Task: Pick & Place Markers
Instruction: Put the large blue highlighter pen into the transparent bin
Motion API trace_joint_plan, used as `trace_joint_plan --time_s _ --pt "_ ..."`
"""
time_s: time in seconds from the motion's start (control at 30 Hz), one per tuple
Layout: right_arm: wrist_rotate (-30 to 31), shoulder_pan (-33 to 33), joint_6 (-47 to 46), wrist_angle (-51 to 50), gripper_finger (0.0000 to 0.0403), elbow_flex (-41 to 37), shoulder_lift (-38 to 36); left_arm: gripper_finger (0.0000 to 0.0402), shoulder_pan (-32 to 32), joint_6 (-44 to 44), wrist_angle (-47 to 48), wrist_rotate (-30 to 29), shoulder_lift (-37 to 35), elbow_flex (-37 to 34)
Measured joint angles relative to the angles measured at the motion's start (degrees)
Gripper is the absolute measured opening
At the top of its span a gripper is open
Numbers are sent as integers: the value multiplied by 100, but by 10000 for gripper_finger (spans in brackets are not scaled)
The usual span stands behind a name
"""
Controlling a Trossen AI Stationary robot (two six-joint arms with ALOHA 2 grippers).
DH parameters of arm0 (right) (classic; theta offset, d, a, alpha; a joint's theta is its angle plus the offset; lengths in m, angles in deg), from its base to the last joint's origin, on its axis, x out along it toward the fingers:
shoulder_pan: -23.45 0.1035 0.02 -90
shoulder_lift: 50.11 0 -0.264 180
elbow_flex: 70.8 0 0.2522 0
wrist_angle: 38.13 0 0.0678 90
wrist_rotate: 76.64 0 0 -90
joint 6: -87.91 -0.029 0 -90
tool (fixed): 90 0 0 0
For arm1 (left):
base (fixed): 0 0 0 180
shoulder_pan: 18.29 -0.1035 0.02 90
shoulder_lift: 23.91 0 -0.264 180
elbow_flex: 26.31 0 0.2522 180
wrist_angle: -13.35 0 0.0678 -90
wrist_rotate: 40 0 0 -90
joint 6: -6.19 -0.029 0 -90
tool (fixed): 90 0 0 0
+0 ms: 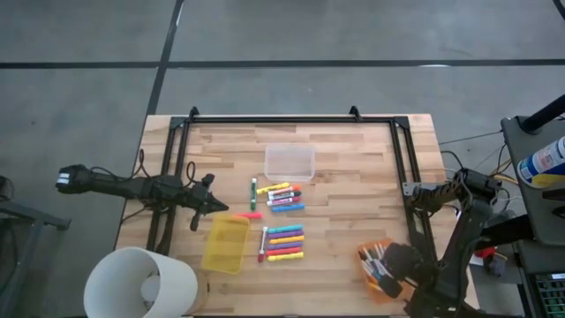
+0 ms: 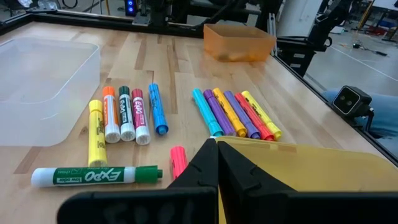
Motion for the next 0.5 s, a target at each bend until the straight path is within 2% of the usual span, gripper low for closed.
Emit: trace_joint_plan --time_s 0.17,0.3,0.37,0.43,0.5 --pt "2052 -9 388 7 98 129 -29 0 0 0 0 1 0 -1" --pt "3695 -71 1566 6 93 145 -29 0 0 0 0 2 0 -2" --pt "4527 -169 1777 8 88 145 -29 0 -1 0 0 1 0 0" --pt "5109 -318 1913 1 83 145 -29 0 1 0 0 2 0 -1" --pt "5336 -509 2079 1 79 145 -35 0 -1 0 0 1 0 0"
